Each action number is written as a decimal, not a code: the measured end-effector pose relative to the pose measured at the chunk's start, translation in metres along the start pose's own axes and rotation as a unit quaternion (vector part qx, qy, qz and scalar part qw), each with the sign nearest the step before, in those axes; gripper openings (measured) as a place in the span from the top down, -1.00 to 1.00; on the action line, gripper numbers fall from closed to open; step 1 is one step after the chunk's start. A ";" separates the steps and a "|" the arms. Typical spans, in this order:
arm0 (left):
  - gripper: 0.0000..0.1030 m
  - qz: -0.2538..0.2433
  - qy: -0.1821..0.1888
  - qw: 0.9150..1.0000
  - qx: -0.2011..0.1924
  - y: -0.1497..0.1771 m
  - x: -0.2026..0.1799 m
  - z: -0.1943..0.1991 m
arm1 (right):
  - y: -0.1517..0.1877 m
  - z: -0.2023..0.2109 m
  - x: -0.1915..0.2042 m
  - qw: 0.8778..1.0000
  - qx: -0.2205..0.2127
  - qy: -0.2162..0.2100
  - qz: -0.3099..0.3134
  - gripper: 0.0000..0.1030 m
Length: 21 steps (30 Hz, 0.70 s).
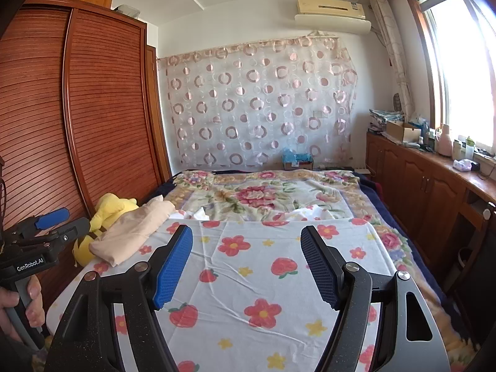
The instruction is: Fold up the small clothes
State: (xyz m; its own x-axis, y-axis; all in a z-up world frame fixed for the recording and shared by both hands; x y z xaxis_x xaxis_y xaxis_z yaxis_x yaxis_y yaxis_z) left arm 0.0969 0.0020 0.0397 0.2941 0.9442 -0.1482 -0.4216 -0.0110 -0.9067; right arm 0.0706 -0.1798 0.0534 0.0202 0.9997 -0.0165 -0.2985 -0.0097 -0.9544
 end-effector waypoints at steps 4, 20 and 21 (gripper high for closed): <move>-0.56 0.000 0.000 1.000 0.000 0.000 0.000 0.001 | 0.000 0.000 -0.001 1.000 -0.001 0.000 0.000 -0.44; -0.56 -0.001 0.000 1.000 -0.001 0.001 0.001 -0.001 | 0.001 0.001 -0.005 1.000 -0.001 0.000 0.001 -0.44; -0.56 -0.001 0.000 1.000 -0.001 0.002 0.001 -0.001 | 0.001 0.001 -0.004 1.000 -0.001 0.000 0.002 -0.44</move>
State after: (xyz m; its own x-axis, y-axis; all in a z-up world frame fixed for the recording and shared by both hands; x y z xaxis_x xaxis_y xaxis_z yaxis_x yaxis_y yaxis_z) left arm 0.0971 0.0028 0.0378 0.2948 0.9442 -0.1468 -0.4200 -0.0100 -0.9075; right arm 0.0695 -0.1841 0.0526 0.0192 0.9996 -0.0194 -0.2974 -0.0128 -0.9547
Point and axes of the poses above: each gripper's, at about its wrist camera, not at the fingertips, and z roughly against the way its jaws point, x to its left, y to its underside, the point moved 3 cm from there along -z, roughly the way its jaws point, and after that the axes turned 15 degrees about y, right-handed, at the moved point
